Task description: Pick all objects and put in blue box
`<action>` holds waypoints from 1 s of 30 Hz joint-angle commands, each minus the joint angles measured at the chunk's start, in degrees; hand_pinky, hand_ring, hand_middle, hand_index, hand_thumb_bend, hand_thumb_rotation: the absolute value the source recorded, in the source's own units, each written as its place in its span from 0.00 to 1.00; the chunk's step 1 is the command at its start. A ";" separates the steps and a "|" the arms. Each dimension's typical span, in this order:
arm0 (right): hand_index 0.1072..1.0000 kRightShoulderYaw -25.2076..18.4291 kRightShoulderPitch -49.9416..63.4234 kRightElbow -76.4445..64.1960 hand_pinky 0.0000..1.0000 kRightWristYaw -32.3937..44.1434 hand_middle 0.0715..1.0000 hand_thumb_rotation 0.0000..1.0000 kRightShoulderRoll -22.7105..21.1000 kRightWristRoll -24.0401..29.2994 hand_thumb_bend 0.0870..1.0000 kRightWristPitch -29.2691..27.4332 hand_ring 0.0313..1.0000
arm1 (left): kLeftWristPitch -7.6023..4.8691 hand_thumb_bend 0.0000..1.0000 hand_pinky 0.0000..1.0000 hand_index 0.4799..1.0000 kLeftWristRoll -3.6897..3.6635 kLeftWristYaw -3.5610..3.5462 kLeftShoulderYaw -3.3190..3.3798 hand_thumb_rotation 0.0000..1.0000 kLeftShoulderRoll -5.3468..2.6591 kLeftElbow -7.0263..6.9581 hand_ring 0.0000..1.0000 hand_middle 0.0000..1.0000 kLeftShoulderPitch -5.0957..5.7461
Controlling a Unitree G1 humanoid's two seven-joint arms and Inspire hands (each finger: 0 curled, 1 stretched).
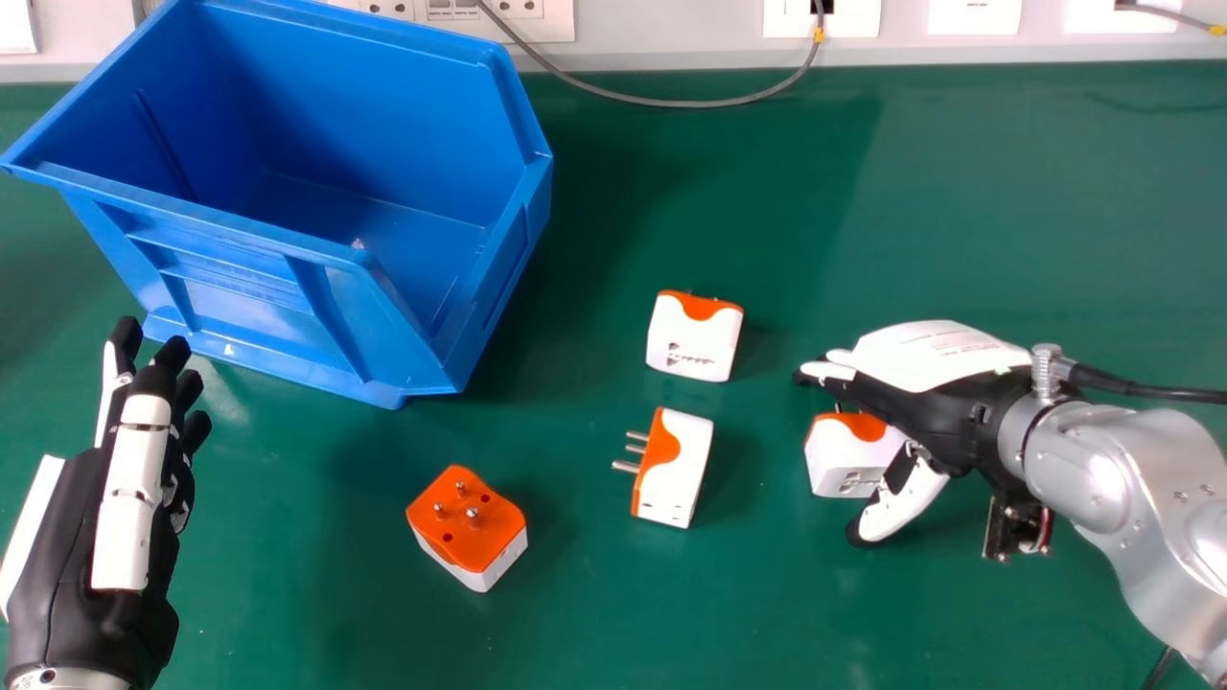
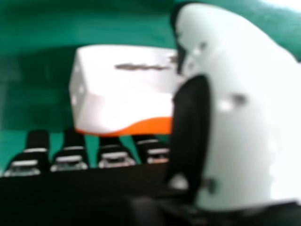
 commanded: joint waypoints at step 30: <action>0.48 -1.32 -0.35 4.96 0.42 -16.46 0.51 0.02 -0.73 -2.98 0.44 -3.93 0.48 | 0.17 0.44 1.00 1.00 -0.88 -0.43 1.14 1.00 0.30 -3.57 1.00 1.00 0.89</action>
